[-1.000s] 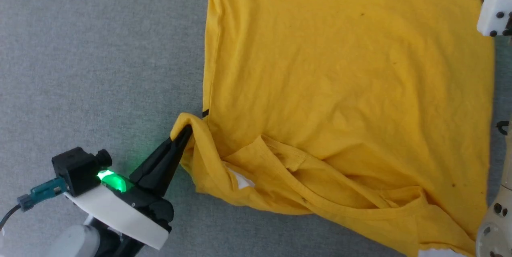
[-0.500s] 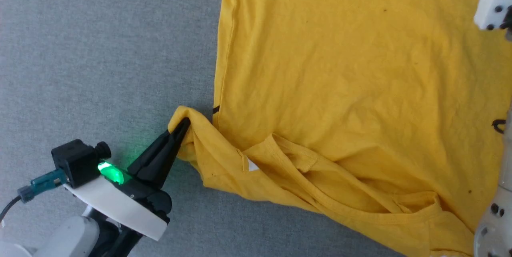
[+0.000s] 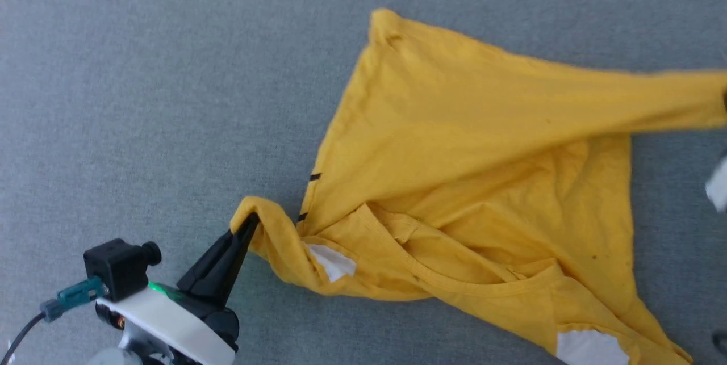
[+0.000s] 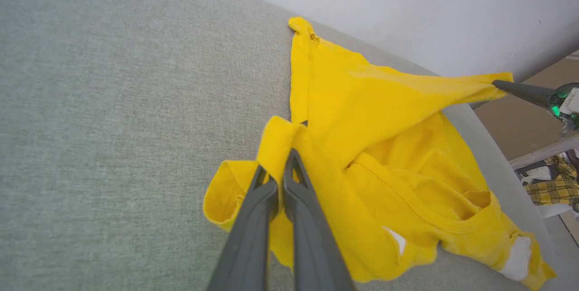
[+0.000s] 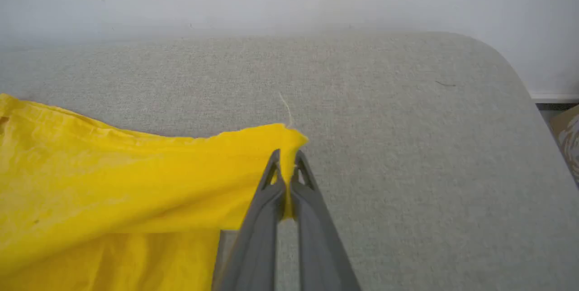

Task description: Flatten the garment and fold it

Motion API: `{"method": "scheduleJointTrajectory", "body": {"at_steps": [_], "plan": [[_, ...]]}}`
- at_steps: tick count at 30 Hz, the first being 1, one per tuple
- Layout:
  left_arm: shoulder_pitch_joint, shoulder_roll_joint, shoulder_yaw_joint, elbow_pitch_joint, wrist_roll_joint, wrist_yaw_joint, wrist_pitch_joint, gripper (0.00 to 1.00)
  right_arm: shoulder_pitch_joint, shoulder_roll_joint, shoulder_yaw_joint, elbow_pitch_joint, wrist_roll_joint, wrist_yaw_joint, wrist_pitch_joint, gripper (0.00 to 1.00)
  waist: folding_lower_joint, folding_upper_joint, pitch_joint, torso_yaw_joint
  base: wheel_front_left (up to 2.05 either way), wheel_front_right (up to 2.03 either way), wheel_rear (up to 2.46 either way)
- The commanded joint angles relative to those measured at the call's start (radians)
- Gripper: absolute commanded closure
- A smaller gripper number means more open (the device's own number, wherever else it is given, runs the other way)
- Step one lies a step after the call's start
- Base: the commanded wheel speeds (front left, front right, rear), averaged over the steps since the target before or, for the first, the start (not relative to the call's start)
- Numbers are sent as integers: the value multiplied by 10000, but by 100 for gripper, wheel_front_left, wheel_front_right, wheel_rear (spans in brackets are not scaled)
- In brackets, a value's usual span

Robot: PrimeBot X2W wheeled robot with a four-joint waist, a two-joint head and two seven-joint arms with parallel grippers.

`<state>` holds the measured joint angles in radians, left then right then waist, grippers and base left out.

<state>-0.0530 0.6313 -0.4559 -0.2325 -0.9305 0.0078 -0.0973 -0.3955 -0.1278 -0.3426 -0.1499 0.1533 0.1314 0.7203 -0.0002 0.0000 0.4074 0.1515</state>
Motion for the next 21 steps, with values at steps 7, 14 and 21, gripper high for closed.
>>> {"method": "scheduleJointTrajectory", "body": {"at_steps": [7, 14, 21], "plan": [[748, 75, -54, -259, 108, 439, -68, 100, 3589, 750, -1831, -1655, 1050, -7, -168, 100, 2, 0, -1644, -893, 0, 0, 0], [1496, 194, 10, -520, -47, 787, -121, 100, 6531, 772, -2131, -748, 2783, -7, -839, 100, 2, 0, -2039, -1166, 0, 0, 0], [1739, 296, 24, -788, -80, 1047, 0, 100, 6526, 774, -1085, 987, 1940, -7, -2361, 100, 2, 0, -2321, -1457, 0, 0, 0]]}}
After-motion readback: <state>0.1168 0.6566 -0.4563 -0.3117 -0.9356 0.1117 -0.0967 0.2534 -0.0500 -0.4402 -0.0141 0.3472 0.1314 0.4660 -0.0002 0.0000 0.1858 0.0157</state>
